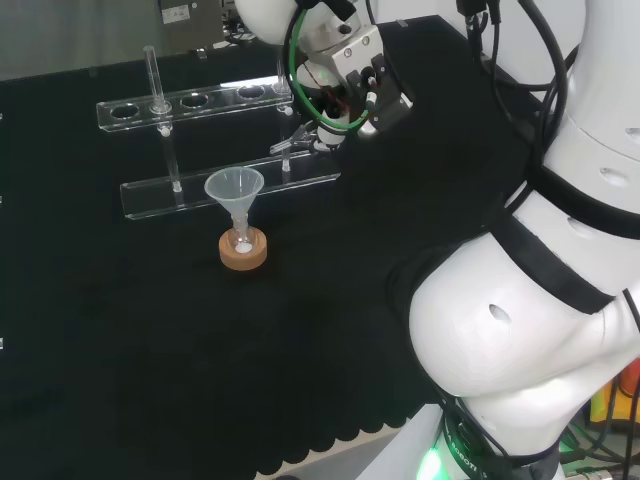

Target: Put the weighing funnel back on the table.

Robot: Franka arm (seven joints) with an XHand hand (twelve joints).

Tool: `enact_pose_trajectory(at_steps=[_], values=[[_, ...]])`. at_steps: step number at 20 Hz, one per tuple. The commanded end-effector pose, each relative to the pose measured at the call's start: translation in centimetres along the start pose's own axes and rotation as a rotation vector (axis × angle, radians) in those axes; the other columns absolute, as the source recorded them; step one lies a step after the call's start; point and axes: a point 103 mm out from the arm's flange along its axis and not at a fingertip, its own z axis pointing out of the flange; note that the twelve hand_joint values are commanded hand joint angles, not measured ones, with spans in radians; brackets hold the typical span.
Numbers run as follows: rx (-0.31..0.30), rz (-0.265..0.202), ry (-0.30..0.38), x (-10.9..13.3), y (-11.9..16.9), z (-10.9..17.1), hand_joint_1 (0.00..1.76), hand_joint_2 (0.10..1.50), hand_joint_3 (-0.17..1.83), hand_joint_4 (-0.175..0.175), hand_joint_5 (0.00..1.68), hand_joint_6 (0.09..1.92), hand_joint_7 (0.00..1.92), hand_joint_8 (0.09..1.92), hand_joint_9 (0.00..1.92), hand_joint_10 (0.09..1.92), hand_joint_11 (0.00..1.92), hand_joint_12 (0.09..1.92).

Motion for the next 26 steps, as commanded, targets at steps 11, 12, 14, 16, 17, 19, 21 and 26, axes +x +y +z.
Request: enact_pose_trajectory(at_steps=[11, 12, 14, 16, 17, 19, 21, 26], values=[[0.046, 0.032, 0.204, -2.6, 2.7, 6.9, 1.08, 0.64, 0.84, 0.175, 1.11, 1.04, 0.9, 0.71, 1.05, 0.53, 0.48, 1.29], [0.044, 0.032, 0.21, -2.7, 2.8, 7.3, 1.08, 0.64, 0.84, 0.175, 1.11, 1.04, 0.9, 0.71, 1.05, 0.53, 0.48, 1.29], [0.038, 0.033, 0.224, -2.8, 3.2, 8.1, 1.08, 0.64, 0.84, 0.175, 1.11, 1.04, 0.9, 0.71, 1.05, 0.53, 0.48, 1.29], [0.03, 0.034, 0.241, -2.9, 3.5, 8.7, 1.08, 0.64, 0.84, 0.175, 1.11, 1.04, 0.9, 0.71, 1.05, 0.53, 0.48, 1.29], [0.028, 0.034, 0.245, -2.9, 3.6, 9.0, 1.08, 0.64, 0.84, 0.175, 1.11, 1.04, 0.9, 0.71, 1.05, 0.53, 0.48, 1.29], [0.022, 0.033, 0.258, -3.0, 3.7, 9.6, 1.08, 0.64, 0.84, 0.175, 1.11, 1.04, 0.9, 0.71, 1.05, 0.53, 0.48, 1.29], [0.017, 0.031, 0.27, -3.0, 4.0, 10.3, 1.08, 0.64, 0.84, 0.175, 1.11, 1.04, 0.9, 0.71, 1.05, 0.53, 0.48, 1.29], [0.026, 0.03, 0.318, -2.4, 4.5, 12.8, 1.08, 0.64, 0.84, 0.175, 1.11, 1.04, 0.89, 0.71, 1.05, 0.53, 0.48, 1.29]])
